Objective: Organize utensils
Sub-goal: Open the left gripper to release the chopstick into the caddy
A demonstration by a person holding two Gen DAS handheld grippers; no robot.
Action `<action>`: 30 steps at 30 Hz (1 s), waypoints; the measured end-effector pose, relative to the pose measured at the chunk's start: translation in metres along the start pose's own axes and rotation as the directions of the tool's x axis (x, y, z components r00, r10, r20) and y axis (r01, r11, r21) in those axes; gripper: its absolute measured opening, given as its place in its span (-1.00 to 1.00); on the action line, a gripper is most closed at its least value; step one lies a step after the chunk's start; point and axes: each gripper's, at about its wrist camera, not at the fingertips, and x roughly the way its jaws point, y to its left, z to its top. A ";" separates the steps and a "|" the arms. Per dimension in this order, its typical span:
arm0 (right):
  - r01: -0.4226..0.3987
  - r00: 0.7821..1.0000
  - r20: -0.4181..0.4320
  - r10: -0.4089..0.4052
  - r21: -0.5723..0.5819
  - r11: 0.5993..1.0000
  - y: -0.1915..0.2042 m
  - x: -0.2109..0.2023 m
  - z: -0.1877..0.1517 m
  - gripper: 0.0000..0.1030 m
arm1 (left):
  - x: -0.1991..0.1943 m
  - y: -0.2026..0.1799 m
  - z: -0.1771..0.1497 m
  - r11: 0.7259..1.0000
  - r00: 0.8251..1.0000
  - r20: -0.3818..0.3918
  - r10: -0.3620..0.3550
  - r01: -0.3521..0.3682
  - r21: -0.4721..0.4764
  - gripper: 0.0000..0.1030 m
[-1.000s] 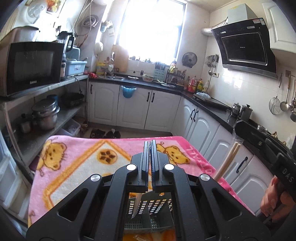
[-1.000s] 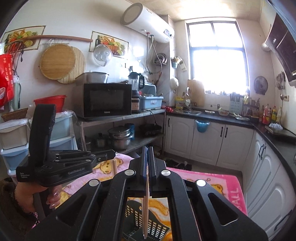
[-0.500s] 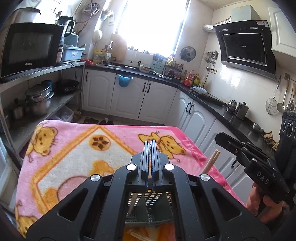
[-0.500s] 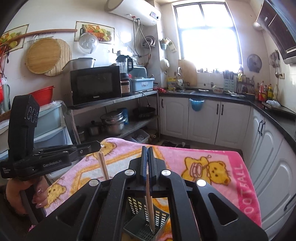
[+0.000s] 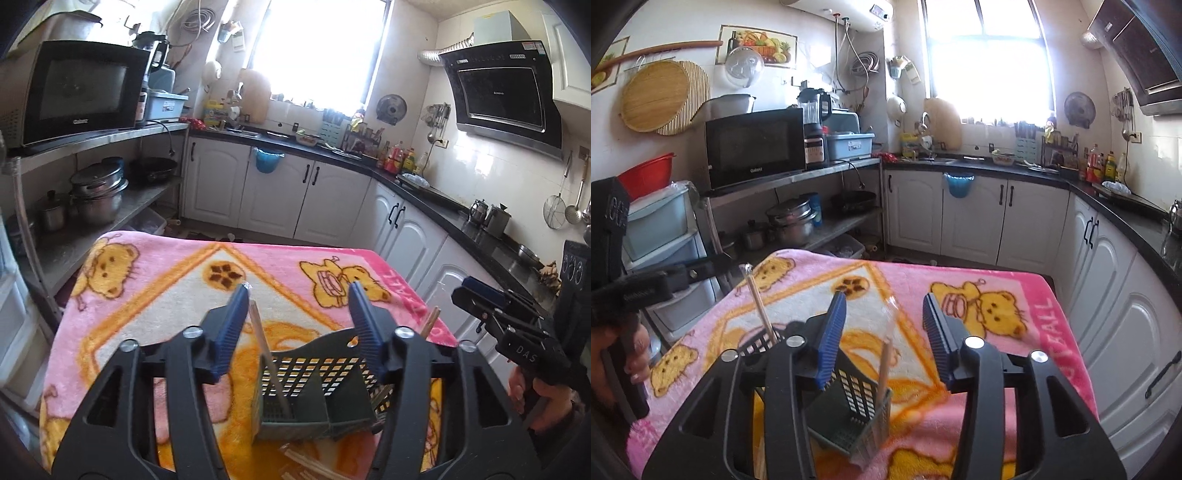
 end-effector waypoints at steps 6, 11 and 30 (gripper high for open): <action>0.018 1.000 -0.019 -0.019 -0.018 1.000 -0.003 -0.009 -0.013 -0.01 | -0.016 0.006 -0.006 0.999 0.999 0.022 0.026 -0.026 -0.023 0.42; 0.021 0.999 -0.028 -0.021 -0.030 0.999 -0.001 -0.017 -0.026 0.08 | -0.028 0.008 -0.016 0.999 0.999 0.028 0.032 -0.031 -0.044 0.73; -0.048 0.997 -0.063 0.044 -0.051 0.998 0.025 -0.058 -0.070 0.16 | -0.063 0.013 -0.068 0.996 0.999 0.009 0.038 -0.037 -0.080 0.80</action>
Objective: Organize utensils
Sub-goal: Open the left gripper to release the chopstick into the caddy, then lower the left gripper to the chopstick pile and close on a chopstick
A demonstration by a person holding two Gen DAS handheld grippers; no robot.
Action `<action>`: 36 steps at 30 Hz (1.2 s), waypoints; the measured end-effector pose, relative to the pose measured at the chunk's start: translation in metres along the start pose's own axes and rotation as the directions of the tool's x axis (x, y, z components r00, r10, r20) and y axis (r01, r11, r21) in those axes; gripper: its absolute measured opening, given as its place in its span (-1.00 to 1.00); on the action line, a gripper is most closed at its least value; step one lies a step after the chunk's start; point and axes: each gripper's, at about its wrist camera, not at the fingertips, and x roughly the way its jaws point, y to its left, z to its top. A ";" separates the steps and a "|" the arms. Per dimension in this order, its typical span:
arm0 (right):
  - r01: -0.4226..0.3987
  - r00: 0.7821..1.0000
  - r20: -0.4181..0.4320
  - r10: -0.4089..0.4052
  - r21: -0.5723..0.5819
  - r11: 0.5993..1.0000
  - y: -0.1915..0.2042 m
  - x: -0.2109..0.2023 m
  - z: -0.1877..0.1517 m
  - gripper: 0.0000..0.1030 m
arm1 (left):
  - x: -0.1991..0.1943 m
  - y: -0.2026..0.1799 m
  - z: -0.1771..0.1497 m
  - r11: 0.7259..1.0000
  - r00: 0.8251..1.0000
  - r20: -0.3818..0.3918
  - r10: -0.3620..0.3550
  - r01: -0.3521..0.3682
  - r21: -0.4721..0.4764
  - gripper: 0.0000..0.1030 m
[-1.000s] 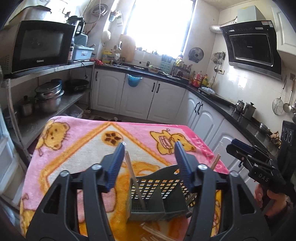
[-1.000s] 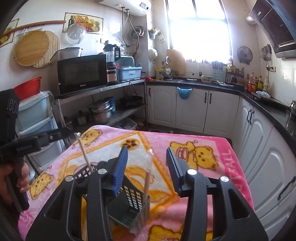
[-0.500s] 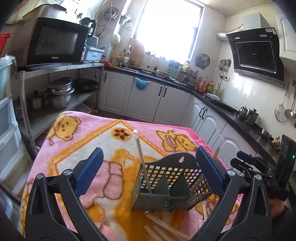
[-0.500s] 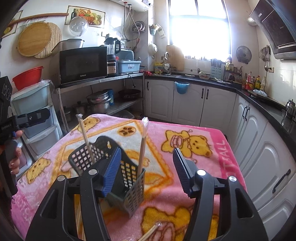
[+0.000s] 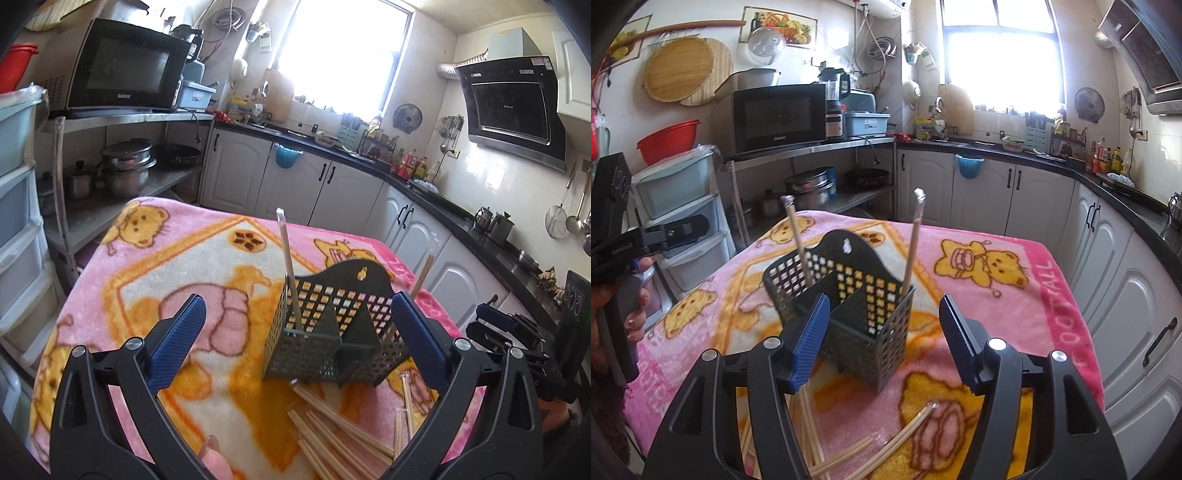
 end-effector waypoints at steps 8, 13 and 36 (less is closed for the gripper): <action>-0.022 0.999 -0.024 0.021 -0.029 0.999 0.013 -0.013 -0.023 0.20 | -0.003 0.005 -0.019 1.000 0.999 -0.035 0.005 -0.006 -0.018 0.80; -0.032 0.998 -0.057 0.030 -0.032 0.999 0.017 -0.016 -0.041 0.20 | -0.004 0.001 -0.030 1.000 0.998 -0.059 0.009 -0.009 -0.002 0.80; 0.034 0.985 -0.172 -0.018 0.092 0.995 -0.020 -0.014 -0.099 0.20 | 0.043 -0.022 -0.084 0.999 0.970 -0.240 -0.028 0.038 0.035 0.80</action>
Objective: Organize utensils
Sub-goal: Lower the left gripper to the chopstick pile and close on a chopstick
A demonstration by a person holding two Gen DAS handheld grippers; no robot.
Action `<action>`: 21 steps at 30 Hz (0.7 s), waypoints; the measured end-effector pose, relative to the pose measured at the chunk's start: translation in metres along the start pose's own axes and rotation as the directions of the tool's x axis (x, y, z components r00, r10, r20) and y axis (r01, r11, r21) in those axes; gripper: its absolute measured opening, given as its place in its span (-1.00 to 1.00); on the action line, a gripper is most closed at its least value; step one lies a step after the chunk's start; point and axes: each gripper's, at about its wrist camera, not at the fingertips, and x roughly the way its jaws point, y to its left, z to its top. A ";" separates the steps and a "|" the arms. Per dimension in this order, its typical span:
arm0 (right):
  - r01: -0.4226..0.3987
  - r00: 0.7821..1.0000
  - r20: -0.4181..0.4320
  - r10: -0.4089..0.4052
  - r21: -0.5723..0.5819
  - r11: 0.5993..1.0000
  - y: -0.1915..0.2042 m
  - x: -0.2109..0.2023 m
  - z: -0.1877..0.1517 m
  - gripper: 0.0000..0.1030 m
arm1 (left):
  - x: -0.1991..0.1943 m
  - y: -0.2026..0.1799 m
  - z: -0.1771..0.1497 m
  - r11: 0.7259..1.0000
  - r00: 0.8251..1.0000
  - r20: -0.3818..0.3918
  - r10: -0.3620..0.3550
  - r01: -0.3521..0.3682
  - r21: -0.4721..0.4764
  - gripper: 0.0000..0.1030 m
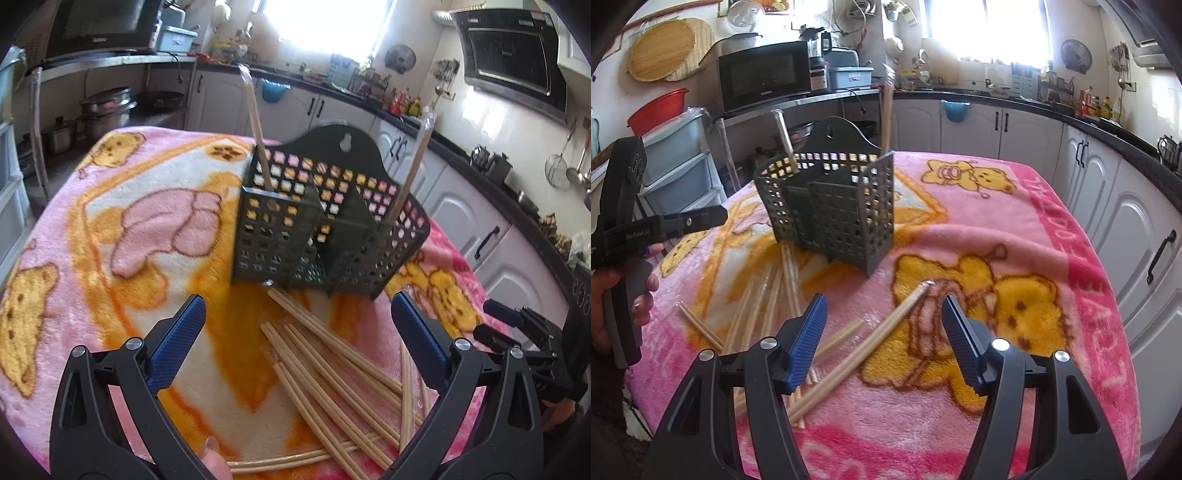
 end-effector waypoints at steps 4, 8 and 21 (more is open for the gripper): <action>0.009 1.000 -0.012 -0.009 0.024 1.000 -0.009 0.005 -0.005 0.20 | 0.019 -0.002 -0.005 1.000 0.998 -0.055 -0.029 0.028 -0.013 0.80; 0.022 0.999 -0.031 -0.020 0.045 0.999 -0.019 0.011 -0.007 0.20 | 0.035 -0.004 -0.006 0.999 0.994 -0.095 -0.047 0.046 -0.016 0.57; 0.019 0.992 -0.126 -0.003 0.128 0.992 -0.040 0.059 0.007 0.05 | 0.079 0.024 0.005 0.991 0.984 -0.169 -0.054 0.032 -0.133 0.18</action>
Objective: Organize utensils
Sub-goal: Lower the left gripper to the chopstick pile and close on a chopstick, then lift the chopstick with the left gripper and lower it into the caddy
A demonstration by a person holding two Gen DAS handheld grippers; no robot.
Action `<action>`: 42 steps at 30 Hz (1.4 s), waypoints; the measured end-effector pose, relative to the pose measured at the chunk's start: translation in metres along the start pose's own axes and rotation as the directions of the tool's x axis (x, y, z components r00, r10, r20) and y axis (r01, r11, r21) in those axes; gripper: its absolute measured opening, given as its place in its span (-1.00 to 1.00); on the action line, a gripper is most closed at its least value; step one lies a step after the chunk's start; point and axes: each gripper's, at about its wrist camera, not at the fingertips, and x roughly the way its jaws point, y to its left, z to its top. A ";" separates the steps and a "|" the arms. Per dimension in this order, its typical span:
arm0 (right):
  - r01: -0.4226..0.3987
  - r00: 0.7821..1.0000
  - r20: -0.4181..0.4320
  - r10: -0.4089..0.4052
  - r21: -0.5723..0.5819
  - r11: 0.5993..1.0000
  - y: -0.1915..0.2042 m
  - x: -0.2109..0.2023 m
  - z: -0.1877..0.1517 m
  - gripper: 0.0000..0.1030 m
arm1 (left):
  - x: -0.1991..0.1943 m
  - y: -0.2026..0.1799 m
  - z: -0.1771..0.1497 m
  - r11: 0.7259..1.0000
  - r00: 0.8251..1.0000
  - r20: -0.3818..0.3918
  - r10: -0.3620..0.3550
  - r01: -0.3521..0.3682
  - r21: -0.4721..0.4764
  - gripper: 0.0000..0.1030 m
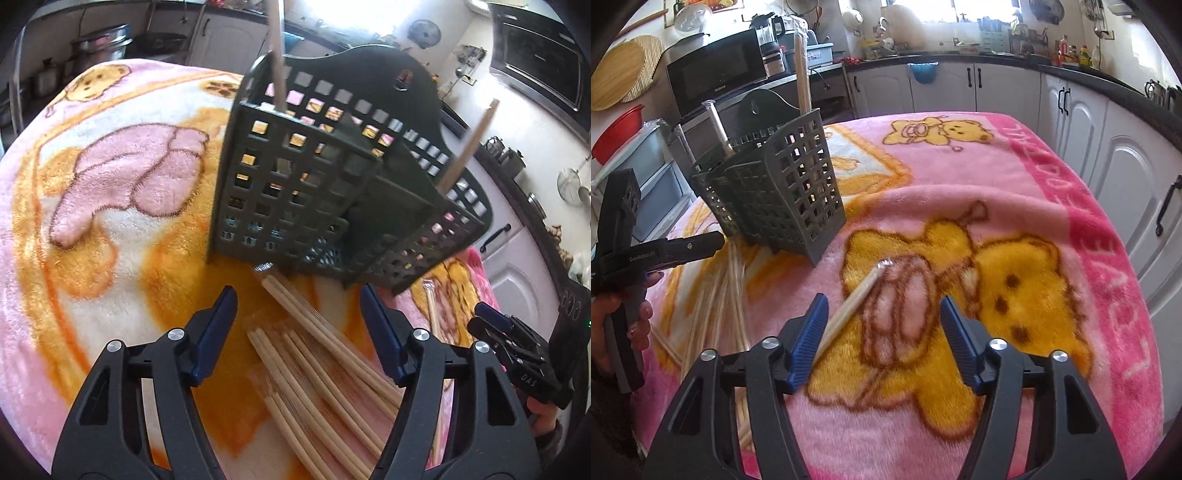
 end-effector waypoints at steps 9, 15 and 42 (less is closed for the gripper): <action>-0.018 0.995 -0.093 0.023 0.056 0.998 -0.004 0.046 0.018 -0.26 | 0.017 0.009 0.005 0.999 1.000 -0.017 -0.023 0.022 -0.042 -0.02; -0.022 0.993 -0.111 0.030 0.067 0.998 -0.006 0.057 0.022 -0.33 | 0.025 0.012 0.005 0.999 1.000 -0.022 -0.022 0.021 -0.045 -0.17; -0.055 0.998 0.020 0.052 0.144 0.988 -0.022 0.016 0.028 -0.84 | -0.021 0.007 0.002 0.996 0.994 0.065 -0.088 0.088 -0.003 -0.86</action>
